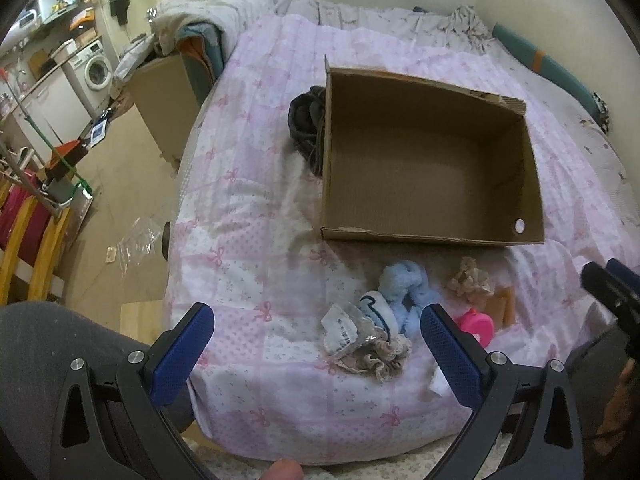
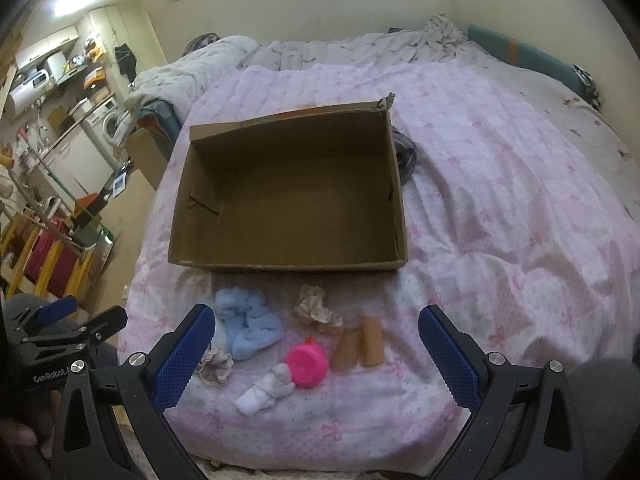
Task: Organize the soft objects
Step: 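Grasp the barcode-labelled plastic bag with the left gripper while the right gripper grasps the white sock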
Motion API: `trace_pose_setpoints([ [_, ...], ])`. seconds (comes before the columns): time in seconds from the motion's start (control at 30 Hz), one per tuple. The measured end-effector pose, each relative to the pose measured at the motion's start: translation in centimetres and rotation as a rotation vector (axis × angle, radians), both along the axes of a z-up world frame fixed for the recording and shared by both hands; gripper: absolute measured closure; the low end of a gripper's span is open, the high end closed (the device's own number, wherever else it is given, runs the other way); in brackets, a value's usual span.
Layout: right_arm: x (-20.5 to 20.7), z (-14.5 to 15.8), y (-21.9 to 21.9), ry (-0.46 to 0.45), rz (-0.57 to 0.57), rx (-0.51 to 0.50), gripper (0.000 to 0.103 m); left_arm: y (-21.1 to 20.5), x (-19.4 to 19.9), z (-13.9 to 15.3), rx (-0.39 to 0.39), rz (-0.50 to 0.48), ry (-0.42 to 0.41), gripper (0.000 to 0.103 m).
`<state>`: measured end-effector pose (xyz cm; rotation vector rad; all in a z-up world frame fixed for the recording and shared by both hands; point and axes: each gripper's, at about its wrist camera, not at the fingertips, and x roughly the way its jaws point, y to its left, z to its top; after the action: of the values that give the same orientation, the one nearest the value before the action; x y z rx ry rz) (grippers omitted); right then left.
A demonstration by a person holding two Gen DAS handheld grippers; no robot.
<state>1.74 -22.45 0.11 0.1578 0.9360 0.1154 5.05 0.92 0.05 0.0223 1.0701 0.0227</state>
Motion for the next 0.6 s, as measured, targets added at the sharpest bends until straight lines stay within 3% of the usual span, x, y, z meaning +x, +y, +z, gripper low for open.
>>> trace_pose_setpoints([
  [0.2, 2.1, 0.0, -0.7, 0.046, 0.019, -0.015, 0.0, -0.1, 1.9, -1.7, 0.078, -0.013, 0.07, 0.0],
  [0.6, 5.0, -5.7, -1.9, 0.214, -0.011, -0.005, 0.0, 0.5, 5.7, -5.3, 0.06, -0.024, 0.184, 0.0],
])
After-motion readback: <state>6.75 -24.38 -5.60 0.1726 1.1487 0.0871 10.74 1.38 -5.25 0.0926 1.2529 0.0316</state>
